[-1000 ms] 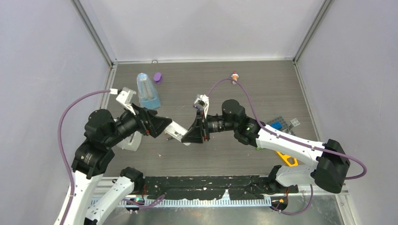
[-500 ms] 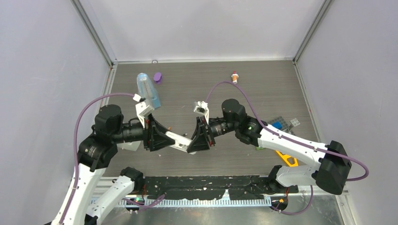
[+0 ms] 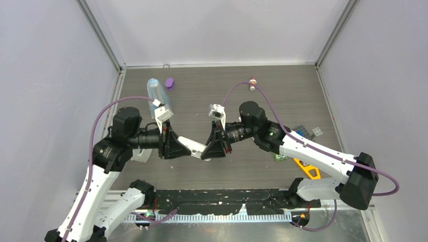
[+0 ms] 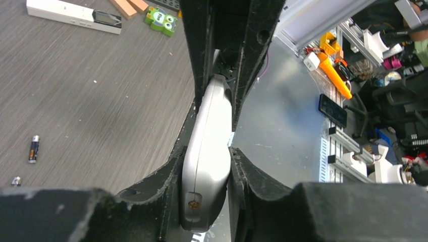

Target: Load the batteries into the remote control

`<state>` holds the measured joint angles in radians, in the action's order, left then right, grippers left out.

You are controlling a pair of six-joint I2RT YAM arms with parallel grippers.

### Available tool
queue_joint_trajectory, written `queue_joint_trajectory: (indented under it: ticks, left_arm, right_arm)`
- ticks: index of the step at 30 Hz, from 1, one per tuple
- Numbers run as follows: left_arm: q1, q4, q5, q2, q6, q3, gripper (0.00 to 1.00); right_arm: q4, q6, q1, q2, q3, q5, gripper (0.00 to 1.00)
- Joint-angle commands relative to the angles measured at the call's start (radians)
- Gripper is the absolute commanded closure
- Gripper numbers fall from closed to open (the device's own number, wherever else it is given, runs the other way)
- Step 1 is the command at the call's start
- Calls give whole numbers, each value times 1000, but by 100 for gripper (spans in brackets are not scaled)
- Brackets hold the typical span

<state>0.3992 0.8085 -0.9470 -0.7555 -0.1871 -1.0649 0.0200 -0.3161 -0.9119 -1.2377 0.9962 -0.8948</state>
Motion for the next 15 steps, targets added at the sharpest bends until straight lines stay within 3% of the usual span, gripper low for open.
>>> queue_joint_trajectory:
  ticks: [1,3,7,10,15]
  left_arm:
    - [1,1,-19,1,-22,-4,74]
    - [1,-2,-18,2,-25,-7,76]
    - [1,-1,-20,6,-20,-6,50]
    - [1,-5,-21,5,-21,-2,44]
    - [1,-20,-25,0,-27,3,60]
  right_arm:
    - [0,39,4,-5,52,7,91]
    - [-27,53,4,-8,57,7,91]
    - [-81,82,4,-13,62,11,91]
    - [-97,97,4,-12,64,13,91]
    - [-120,115,3,-19,74,15,91]
